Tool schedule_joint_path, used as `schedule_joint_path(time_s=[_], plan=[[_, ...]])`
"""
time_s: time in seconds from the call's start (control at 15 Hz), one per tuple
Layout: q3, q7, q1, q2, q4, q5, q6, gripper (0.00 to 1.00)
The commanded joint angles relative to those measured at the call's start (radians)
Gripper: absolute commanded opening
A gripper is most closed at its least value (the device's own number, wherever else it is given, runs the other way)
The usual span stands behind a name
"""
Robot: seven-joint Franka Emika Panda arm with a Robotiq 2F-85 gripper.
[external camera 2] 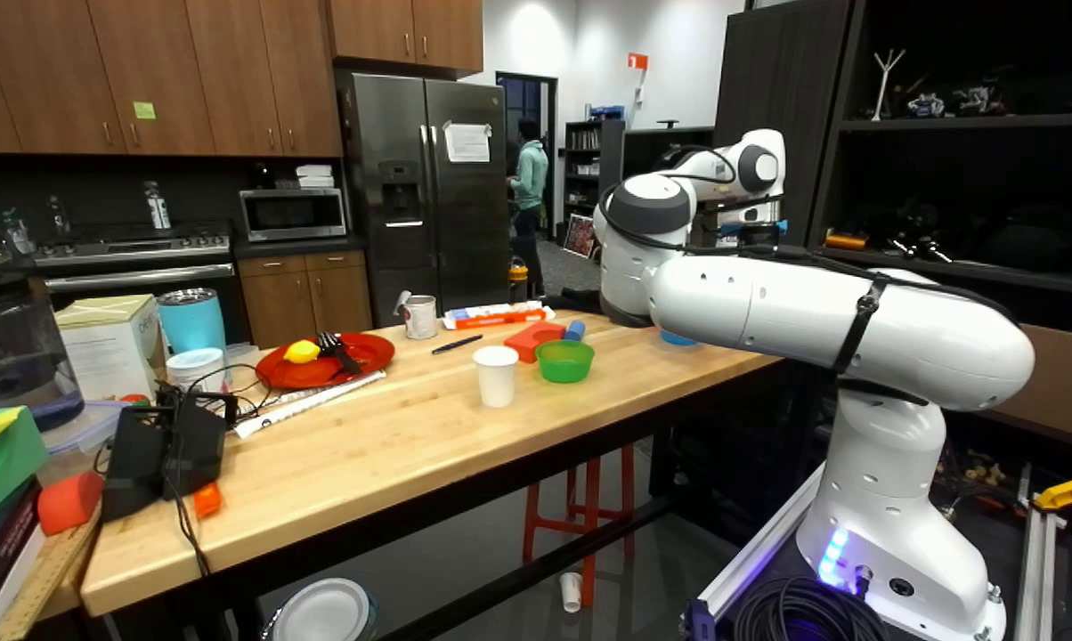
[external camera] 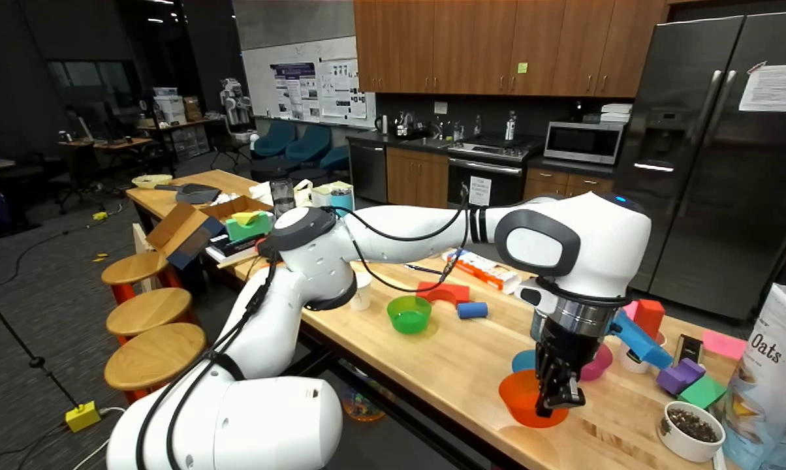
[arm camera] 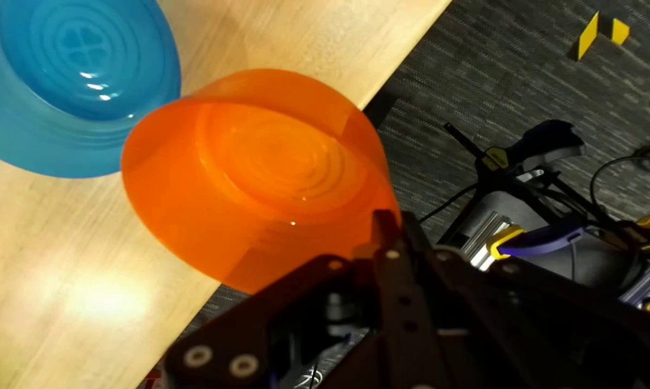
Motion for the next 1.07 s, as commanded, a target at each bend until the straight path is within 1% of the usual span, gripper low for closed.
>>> schedule_joint_path(time_s=[0.0, 0.2, 0.33, 0.4, 0.53, 0.67, 0.73, 1.0], plan=[[-0.047, 0.000, -0.015, -0.008, 0.001, 0.004, 0.032, 0.01], [-0.060, 0.000, -0.030, -0.008, 0.000, 0.012, 0.056, 0.01], [-0.050, 0.000, -0.036, -0.008, 0.009, 0.024, 0.074, 0.01], [-0.038, 0.000, -0.038, 0.000, 0.028, 0.051, 0.054, 0.01], [-0.005, -0.001, -0.032, 0.000, 0.062, 0.118, 0.029, 0.01], [0.051, -0.013, -0.013, -0.078, 0.110, 0.162, 0.059, 0.01], [0.075, -0.021, -0.016, -0.098, 0.135, 0.181, 0.059, 0.01], [0.160, -0.026, -0.025, -0.152, 0.221, 0.181, 0.080, 0.01]])
